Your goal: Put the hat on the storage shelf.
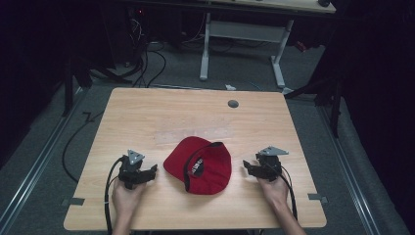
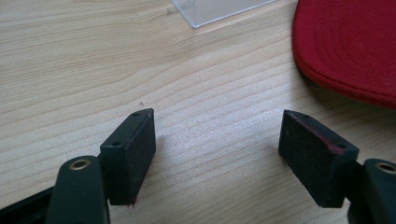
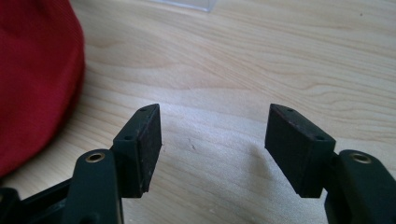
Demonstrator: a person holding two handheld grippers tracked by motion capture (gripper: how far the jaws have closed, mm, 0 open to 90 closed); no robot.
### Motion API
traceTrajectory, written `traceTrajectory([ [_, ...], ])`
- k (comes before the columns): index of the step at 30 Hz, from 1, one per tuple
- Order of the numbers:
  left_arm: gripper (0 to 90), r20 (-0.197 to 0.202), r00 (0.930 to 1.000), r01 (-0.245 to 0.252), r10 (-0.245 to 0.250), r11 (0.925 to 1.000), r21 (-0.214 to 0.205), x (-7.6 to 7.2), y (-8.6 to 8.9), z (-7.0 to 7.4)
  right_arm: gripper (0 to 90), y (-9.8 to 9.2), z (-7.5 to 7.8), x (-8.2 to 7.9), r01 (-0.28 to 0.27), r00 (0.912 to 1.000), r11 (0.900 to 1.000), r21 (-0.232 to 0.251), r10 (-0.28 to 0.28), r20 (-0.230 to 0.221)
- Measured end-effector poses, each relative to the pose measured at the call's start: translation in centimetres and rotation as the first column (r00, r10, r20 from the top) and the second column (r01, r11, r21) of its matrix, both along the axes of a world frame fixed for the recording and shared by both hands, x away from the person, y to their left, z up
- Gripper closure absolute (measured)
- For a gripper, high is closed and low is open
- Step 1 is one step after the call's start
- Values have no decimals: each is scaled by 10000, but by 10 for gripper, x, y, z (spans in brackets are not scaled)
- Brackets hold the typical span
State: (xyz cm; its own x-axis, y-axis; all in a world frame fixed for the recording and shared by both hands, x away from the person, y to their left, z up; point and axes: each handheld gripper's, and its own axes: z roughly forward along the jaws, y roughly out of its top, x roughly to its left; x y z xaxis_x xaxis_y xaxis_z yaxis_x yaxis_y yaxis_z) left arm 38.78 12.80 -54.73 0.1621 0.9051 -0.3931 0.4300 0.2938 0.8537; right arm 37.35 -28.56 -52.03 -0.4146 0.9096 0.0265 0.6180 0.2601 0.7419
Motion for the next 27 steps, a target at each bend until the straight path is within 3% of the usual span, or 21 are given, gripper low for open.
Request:
traceTrajectory([
  [12, 278, -28, 10000, 15, -15, 10000, 23, 0, 0, 0, 369, 6, 22, -1, -583, 9982, 9938, 945, 568, 187],
  [21, 274, -9, 10000, 99, -99, 9999, 22, -1, 0, 0, 353, 15, 36, 3, -1010, 9947, 9867, 1275, 974, 336],
  [27, 274, -6, 9999, 101, -101, 9999, 17, -1, -1, 0, 344, 29, 47, 10, -1553, 9873, 9797, 1269, 1496, 528],
])
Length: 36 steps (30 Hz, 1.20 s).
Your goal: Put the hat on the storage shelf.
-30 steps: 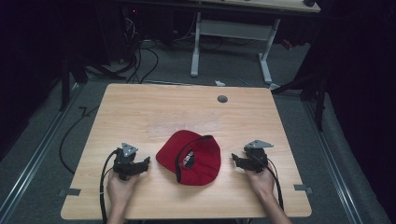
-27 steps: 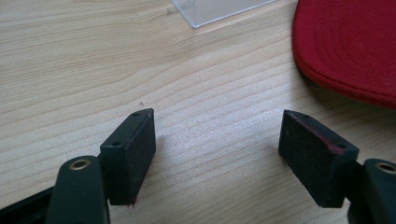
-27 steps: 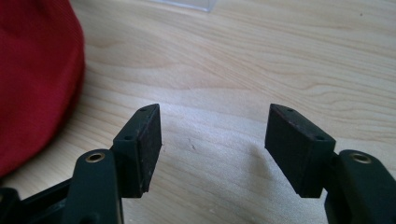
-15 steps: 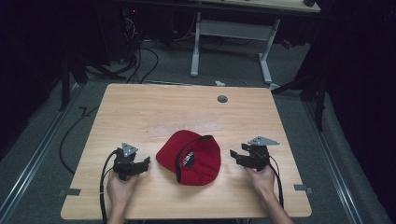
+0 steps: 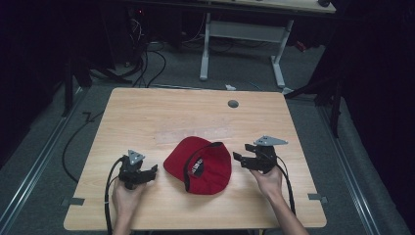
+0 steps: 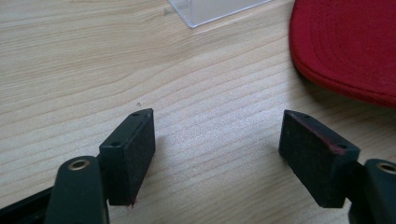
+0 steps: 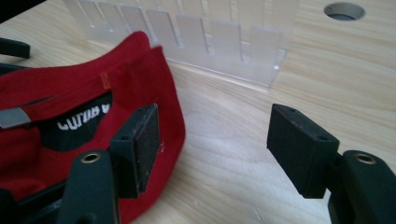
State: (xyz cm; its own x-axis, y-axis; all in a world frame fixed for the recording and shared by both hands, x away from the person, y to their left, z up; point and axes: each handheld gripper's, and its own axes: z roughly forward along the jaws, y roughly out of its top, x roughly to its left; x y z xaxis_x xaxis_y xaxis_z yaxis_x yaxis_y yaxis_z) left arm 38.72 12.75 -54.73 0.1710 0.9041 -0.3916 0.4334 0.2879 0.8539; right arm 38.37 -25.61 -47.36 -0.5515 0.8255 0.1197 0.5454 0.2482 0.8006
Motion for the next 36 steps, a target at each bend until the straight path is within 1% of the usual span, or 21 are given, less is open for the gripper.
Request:
traceTrajectory([
  [3, 274, 0, 10000, 0, 0, 10000, 2, 0, 0, 0, 341, 5, 0, 3, -98, 9999, 9999, 72, 98, -23],
  [4, 274, 6, 10000, -9, 9, 10000, -10, 0, 0, 0, 339, 10, -1, 7, -207, 9997, 9998, 43, 208, -106],
  [6, 274, 6, 10000, -12, 12, 10000, -11, 0, 0, 0, 339, 12, -1, 8, -272, 9996, 9996, -4, 272, -100],
  [8, 273, 0, 10000, -7, 7, 10000, 1, 0, 0, 0, 339, 22, -2, 13, -400, 9991, 9991, -163, 398, -164],
  [12, 273, 4, 10000, -18, 18, 10000, -15, 0, 0, 0, 339, 29, -4, 17, -568, 9982, 9982, -193, 564, -210],
  [14, 273, 4, 10000, -23, 23, 10000, -12, 0, 0, 0, 336, 33, -5, 20, -680, 9972, 9975, -181, 674, -325],
  [15, 272, 4, 10000, -23, 23, 10000, -11, 0, 0, 0, 335, 37, -8, 23, -753, 9964, 9968, -279, 741, -400],
  [16, 272, 3, 10000, -26, 26, 10000, -12, 0, 0, 0, 335, 37, -8, 23, -753, 9964, 9968, -279, 741, -400],
  [21, 272, 2, 10000, -25, 25, 10000, -10, 0, 0, 0, 338, 48, -16, 31, -951, 9933, 9952, -226, 934, -683],
  [23, 271, 1, 10000, -25, 25, 10000, -10, 0, -1, 0, 339, 49, -17, 32, -987, 9929, 9949, -217, 970, -686],
  [24, 271, 2, 10000, -25, 25, 10000, -9, 0, -1, 0, 343, 50, -18, 33, -985, 9925, 9950, -131, 973, -739],
  [25, 271, 2, 10000, -25, 25, 10000, -10, 0, -1, 0, 344, 51, -19, 34, -931, 9931, 9956, -137, 918, -735],
  [26, 271, 3, 10000, -23, 23, 10000, -8, 0, -1, 0, 341, 54, -23, 36, -876, 9926, 9960, -177, 858, -857],
  [27, 271, 3, 10000, -25, 25, 10000, -11, 0, -1, 0, 341, 54, -23, 36, -876, 9926, 9960, -177, 858, -857],
  [29, 272, 2, 10000, -24, 24, 10000, -11, 0, -1, 0, 333, 56, -26, 37, -899, 9912, 9957, -231, 872, -1000],
  [30, 271, 0, 10000, -22, 22, 10000, -9, 0, 0, 0, 329, 57, -29, 39, -1028, 9893, 9943, -283, 993, -1067],
  [31, 271, 1, 10000, -26, 26, 10000, -13, 0, -1, 0, 329, 58, -30, 40, -1035, 9881, 9941, -325, 990, -1174],
  [32, 271, 3, 10000, -27, 27, 10000, -17, 0, -1, 0, 329, 58, -30, 40, -1035, 9881, 9941, -325, 990, -1174],
  [33, 271, 4, 10000, -26, 26, 10000, -20, 0, -1, 0, 338, 59, -33, 41, -1110, 9851, 9933, -313, 1058, -1358],
  [35, 271, 2, 10000, -24, 24, 10000, -21, 0, -1, 0, 355, 60, -35, 42, -1145, 9846, 9928, -364, 1085, -1374],
  [36, 270, 3, 10000, -22, 22, 10000, -19, 0, -1, 0, 403, 60, -38, 43, -1129, 9844, 9926, -452, 1055, -1404],
])
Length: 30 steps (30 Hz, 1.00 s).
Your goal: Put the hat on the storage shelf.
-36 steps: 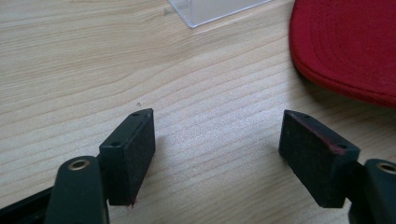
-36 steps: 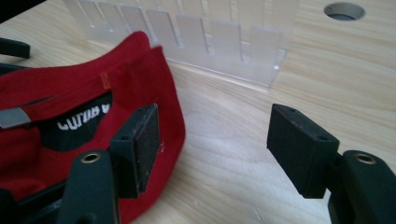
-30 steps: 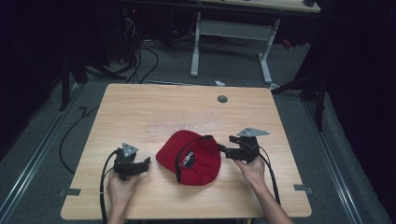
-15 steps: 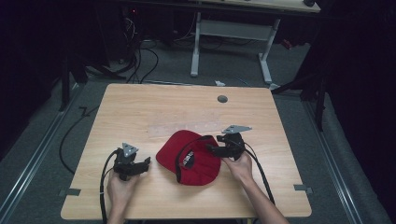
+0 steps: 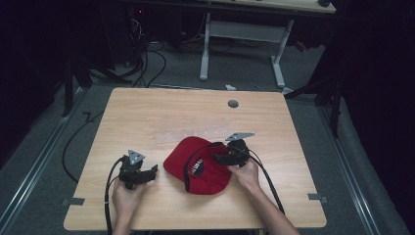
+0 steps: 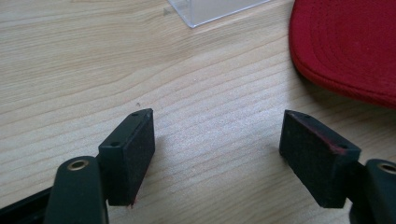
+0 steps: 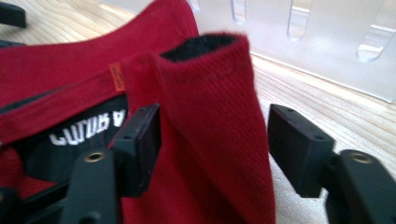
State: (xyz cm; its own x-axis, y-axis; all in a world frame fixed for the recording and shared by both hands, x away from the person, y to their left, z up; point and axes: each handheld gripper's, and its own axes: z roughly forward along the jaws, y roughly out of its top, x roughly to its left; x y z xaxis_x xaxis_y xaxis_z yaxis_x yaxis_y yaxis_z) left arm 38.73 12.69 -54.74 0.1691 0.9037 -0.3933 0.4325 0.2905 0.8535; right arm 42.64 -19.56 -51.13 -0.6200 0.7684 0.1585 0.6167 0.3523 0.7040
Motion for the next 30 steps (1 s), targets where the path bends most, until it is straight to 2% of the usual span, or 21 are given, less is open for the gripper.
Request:
traceTrajectory([
  [2, 271, -1, 10000, -1, 1, 10000, -3, 0, 0, 0, 430, 0, -2, 1, -61, 10000, 10000, 35, 61, -47],
  [5, 271, -1, 10000, -3, 3, 10000, -3, 0, 0, 0, 535, 0, -4, 0, -373, 9993, 9992, 131, 374, -89],
  [9, 271, 0, 10000, -2, 2, 10000, -4, 0, 0, 0, 597, 1, -3, 0, -486, 9988, 9987, 140, 487, -43],
  [19, 270, -2, 10000, -8, 8, 10000, 0, 0, 0, 0, 848, -2, 5, -6, -1068, 9934, 9940, 220, 1057, 441],
  [24, 270, -6, 10000, -2, 2, 10000, 10, 0, 0, 0, 866, -3, 9, -8, -1258, 9913, 9915, 327, 1243, 433],
  [25, 269, -6, 10000, 2, -2, 10000, 13, 0, 0, 0, 869, -4, 11, -8, -1334, 9907, 9898, 507, 1317, 347],
  [30, 269, 0, 10000, -3, 3, 10000, -6, 0, 0, 0, 871, -7, 17, -10, -1426, 9896, 9871, 726, 1408, 287],
])
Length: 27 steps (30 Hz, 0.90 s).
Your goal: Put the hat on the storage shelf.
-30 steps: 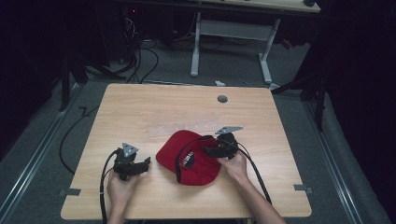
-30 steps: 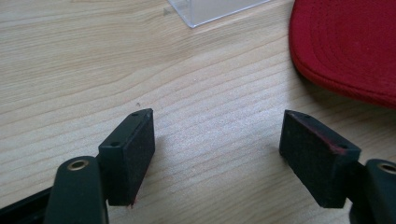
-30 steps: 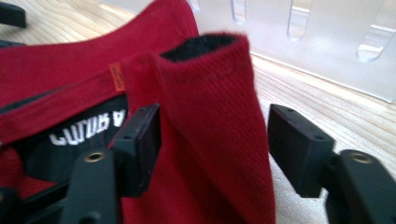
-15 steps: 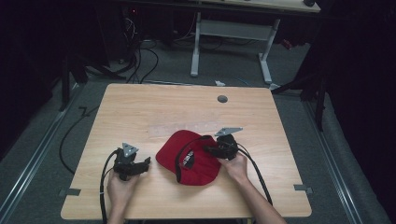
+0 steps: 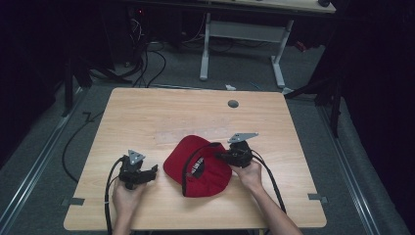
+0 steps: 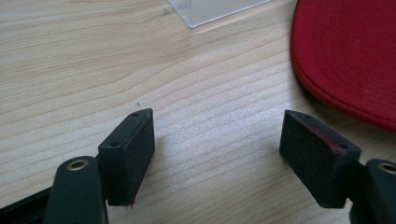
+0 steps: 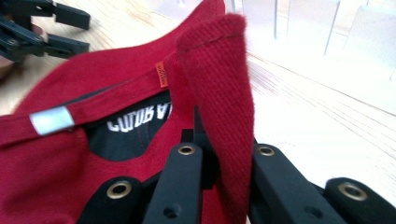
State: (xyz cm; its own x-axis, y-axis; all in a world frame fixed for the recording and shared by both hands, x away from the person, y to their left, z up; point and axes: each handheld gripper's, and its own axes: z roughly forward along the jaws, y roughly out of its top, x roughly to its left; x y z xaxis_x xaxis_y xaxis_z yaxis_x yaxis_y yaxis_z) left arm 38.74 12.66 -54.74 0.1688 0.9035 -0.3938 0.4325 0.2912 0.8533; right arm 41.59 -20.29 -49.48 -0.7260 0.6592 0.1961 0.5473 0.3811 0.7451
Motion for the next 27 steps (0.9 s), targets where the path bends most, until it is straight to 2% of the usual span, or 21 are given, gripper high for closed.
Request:
traceTrajectory([
  [12, 268, -9, 10000, 15, -15, 10000, 3, 0, 0, 0, 873, -13, 21, -9, -61, 9995, 9965, 835, 86, -296],
  [21, 271, 5, 10000, 33, -33, 10000, 9, -1, 0, 0, 874, -26, 39, -17, 15, 9997, 9919, 1273, 13, -224],
  [23, 289, 21, 10000, 96, -96, 10000, 4, -2, 0, 0, 873, -31, 44, -21, 60, 9998, 9917, 1286, -36, -187],
  [27, 281, 98, 9987, 497, -500, 9984, 259, -7, -6, 1, 874, -35, 49, -23, 90, 9998, 9910, 1336, -66, -182],
])
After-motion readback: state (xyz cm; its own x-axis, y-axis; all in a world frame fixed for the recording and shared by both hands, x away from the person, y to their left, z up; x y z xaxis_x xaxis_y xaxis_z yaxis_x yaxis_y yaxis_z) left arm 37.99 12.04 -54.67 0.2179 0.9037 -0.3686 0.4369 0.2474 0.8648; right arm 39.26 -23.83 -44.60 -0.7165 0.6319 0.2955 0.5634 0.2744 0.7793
